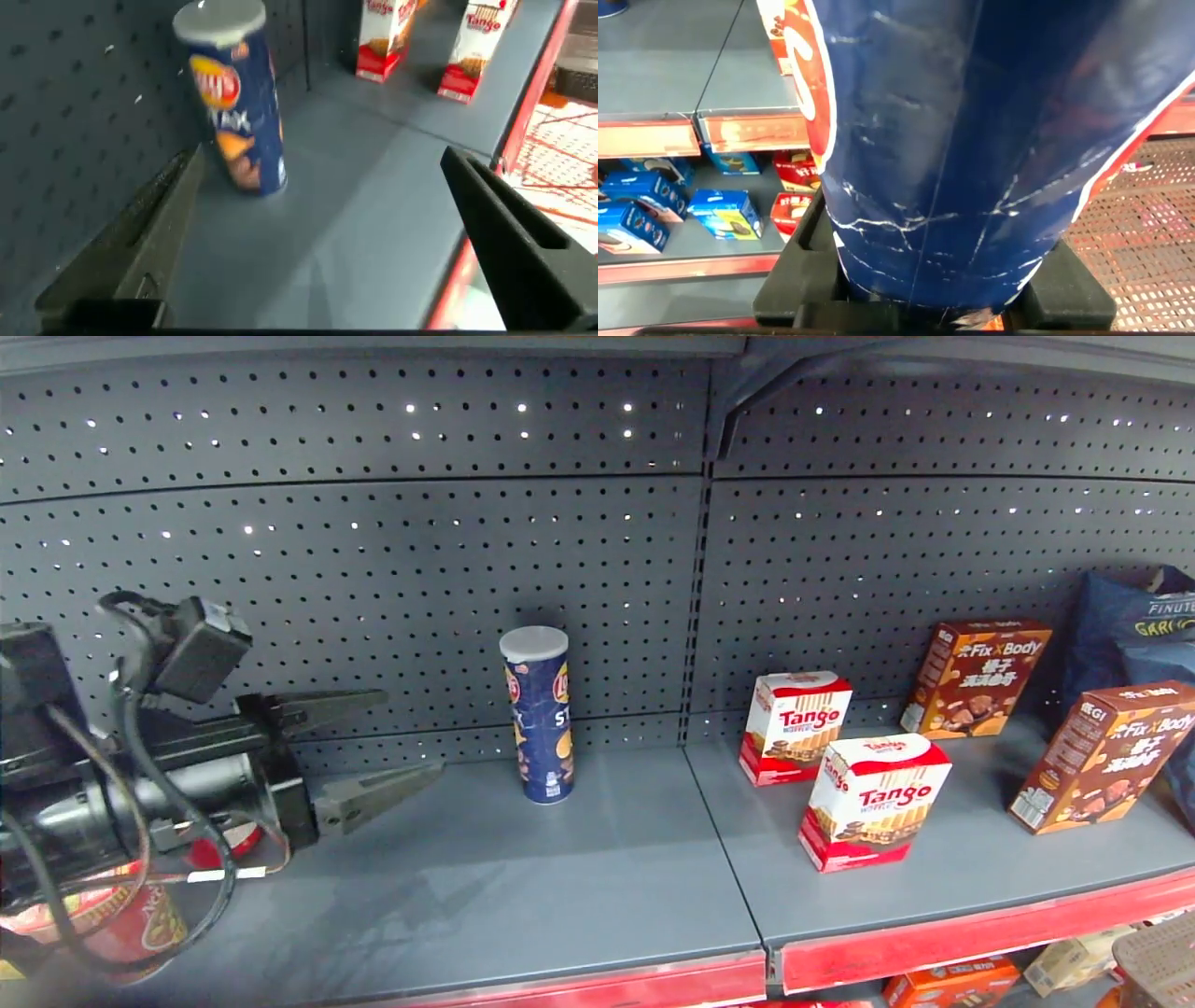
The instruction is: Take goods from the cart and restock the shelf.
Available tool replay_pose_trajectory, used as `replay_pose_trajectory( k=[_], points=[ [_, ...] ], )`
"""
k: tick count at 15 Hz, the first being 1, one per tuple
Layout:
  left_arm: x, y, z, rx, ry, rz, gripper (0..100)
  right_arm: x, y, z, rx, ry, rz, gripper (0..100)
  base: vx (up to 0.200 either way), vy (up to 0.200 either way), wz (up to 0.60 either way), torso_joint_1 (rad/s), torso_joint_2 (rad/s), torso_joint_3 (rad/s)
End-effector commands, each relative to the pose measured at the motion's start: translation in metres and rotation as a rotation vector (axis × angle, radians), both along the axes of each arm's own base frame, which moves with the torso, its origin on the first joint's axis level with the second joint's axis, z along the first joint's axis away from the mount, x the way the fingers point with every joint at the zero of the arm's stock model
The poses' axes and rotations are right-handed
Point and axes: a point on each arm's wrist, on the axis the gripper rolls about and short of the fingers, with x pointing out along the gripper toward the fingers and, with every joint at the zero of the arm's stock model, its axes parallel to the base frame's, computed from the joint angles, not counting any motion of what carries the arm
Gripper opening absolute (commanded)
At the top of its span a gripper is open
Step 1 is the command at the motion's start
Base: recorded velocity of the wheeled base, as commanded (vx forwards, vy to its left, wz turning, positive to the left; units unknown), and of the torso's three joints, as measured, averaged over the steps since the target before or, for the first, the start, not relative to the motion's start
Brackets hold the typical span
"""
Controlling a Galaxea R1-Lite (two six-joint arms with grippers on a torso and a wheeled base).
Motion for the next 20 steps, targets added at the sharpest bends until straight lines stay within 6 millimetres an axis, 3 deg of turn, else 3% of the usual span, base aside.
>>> replay_pose_trajectory(
  k=[1,4,6,11,20],
  points=[
    [0.056,-0.006,-0.012,-0.014,0.041,-0.079,100,0.001,0.0,0.0,0.0,0.007,0.003,0,0.0,0.0,0.0,0.0,0.0,0.0],
    [0.085,-0.01,-0.022,-0.026,0.059,-0.143,100,0.001,0.0,0.0,0.0,0.01,0.003,0,0.0,0.0,0.0,0.0,0.0,0.0],
    [0.093,-0.01,-0.033,-0.027,0.089,-0.146,100,0.001,0.0,0.001,0.0,0.009,0.003,0,0.0,0.0,0.0,0.0,0.0,0.0],
    [0.121,-0.012,-0.072,-0.03,0.115,-0.151,100,0.006,0.0,0.002,0.001,0.042,0.003,0,0.0,0.0,0.0,0.0,0.0,0.0],
    [0.173,-0.018,-0.098,-0.057,0.108,-0.222,100,0.006,0.0,-0.002,0.001,0.056,-0.001,0,0.0,0.0,0.0,0.0,0.0,0.0]
  ],
)
